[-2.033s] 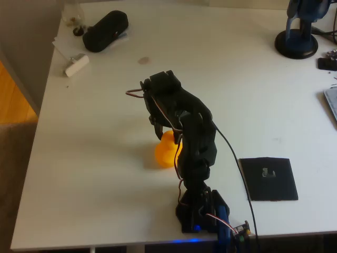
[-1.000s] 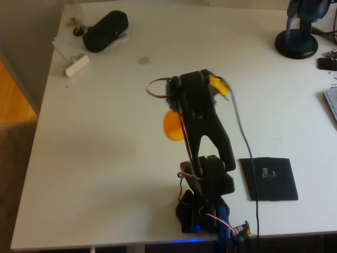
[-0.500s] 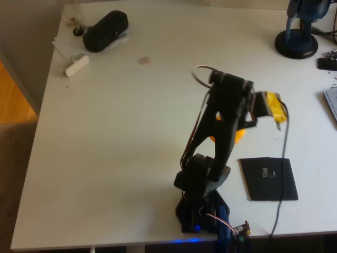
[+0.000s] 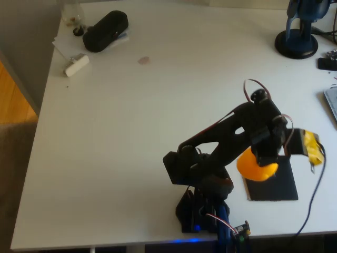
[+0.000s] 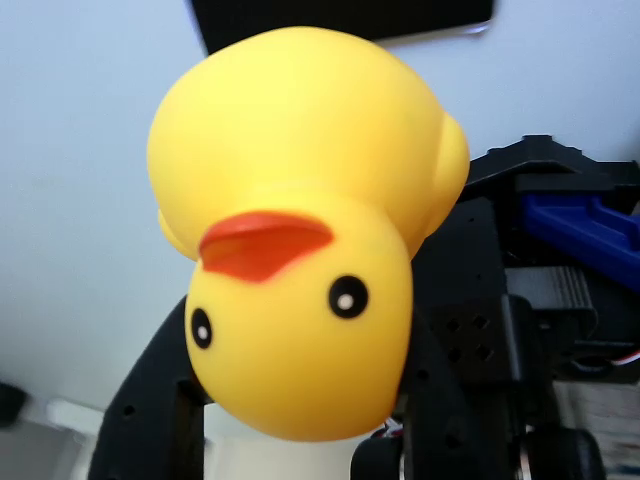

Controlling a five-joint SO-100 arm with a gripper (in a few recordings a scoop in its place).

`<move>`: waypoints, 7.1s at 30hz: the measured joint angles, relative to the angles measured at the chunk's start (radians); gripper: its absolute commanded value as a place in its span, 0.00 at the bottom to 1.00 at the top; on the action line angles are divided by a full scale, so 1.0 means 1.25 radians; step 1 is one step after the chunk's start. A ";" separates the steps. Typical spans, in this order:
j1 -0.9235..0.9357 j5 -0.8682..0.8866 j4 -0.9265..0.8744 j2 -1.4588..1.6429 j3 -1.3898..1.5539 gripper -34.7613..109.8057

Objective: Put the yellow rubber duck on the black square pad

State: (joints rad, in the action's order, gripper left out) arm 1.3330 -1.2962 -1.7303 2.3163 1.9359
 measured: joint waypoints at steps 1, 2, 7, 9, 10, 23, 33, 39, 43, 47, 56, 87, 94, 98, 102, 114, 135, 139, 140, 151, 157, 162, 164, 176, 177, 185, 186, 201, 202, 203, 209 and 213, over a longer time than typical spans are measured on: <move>0.027 -0.001 0.028 -0.005 0.000 0.31; 0.043 -0.001 0.059 -0.012 0.000 0.31; 0.094 -0.001 0.180 -0.155 0.000 0.31; 0.103 0.021 0.206 -0.248 0.000 0.31; 0.110 0.038 0.217 -0.282 0.000 0.31; 0.079 0.275 0.341 -0.350 0.004 0.31; -0.031 0.356 0.342 -0.363 0.004 0.31; -0.083 0.364 0.347 -0.360 0.082 0.31; -0.087 0.364 0.350 -0.320 0.135 0.31; -0.088 0.372 0.351 -0.280 0.155 0.31; -0.092 0.378 0.344 -0.221 0.173 0.31; -0.153 0.379 0.340 -0.220 0.134 0.31; -0.153 0.372 0.229 -0.220 0.125 0.31; -0.153 0.372 0.171 -0.207 0.121 0.31; -0.153 0.372 0.155 -0.140 0.121 0.31; -0.076 0.372 0.150 -0.077 0.121 0.31; -0.023 0.371 0.204 -0.191 0.121 0.31; -0.023 0.372 0.204 -0.191 0.120 0.36; -0.023 0.372 0.204 -0.191 0.120 0.38; -0.023 0.372 0.200 -0.191 0.120 0.44; -0.036 0.376 0.205 -0.191 0.115 0.44; -0.145 0.403 0.201 -0.191 0.104 0.44; -0.191 0.459 0.201 -0.191 0.104 0.44; -0.503 0.679 0.205 -0.191 0.090 0.44; -0.540 0.702 0.205 -0.191 0.090 0.44; -0.752 0.901 0.205 -0.191 0.026 0.44; -0.761 0.908 0.205 -0.191 0.007 0.44; -0.893 0.951 0.627 -0.195 0.147 0.44; -0.909 0.962 0.655 -0.195 0.175 0.43; -0.924 0.978 0.684 -0.195 0.202 0.42; -1.001 1.030 0.799 -0.115 0.355 0.34; -1.066 1.030 0.812 0.027 0.468 0.32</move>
State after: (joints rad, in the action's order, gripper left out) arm 0.0000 -0.0092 -0.7148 2.3501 2.5203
